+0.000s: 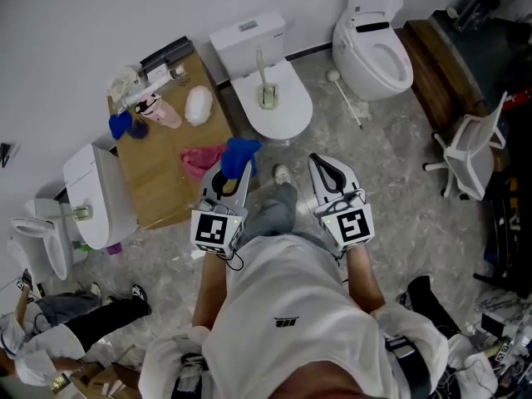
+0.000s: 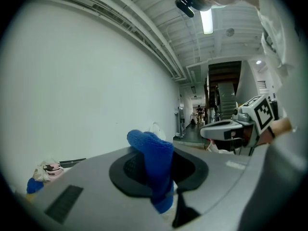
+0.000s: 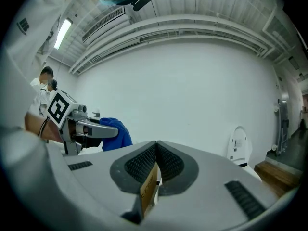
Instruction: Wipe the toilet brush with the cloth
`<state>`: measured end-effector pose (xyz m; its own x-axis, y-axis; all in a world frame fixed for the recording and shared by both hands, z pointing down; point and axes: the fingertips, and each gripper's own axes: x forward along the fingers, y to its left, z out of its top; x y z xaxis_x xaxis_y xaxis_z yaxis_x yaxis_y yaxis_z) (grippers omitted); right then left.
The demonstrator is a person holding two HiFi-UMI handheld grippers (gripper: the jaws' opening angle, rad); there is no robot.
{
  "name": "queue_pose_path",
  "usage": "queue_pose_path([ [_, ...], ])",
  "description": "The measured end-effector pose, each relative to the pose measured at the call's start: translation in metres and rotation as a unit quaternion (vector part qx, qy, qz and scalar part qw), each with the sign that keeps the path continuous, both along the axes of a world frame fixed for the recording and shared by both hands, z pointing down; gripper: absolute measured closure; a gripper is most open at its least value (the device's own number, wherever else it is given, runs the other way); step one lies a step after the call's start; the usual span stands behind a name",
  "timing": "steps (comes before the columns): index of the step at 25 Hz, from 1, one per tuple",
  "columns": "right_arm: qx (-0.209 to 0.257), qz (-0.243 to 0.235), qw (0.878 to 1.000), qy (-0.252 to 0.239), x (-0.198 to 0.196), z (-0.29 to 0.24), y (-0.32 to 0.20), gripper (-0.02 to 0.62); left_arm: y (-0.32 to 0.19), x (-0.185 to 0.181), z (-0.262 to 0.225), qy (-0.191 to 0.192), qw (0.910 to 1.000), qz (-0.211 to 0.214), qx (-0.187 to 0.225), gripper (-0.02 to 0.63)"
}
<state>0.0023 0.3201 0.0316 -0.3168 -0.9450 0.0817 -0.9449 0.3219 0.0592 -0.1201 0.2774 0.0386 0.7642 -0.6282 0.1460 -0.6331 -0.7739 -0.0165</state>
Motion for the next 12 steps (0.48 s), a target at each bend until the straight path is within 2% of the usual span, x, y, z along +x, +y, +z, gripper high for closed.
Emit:
queue_pose_path([
  [12,-0.032,-0.043,0.999,-0.002,0.049,0.032,-0.124,0.600,-0.112,0.043,0.048,-0.012,0.9977,-0.047,-0.048,0.520],
])
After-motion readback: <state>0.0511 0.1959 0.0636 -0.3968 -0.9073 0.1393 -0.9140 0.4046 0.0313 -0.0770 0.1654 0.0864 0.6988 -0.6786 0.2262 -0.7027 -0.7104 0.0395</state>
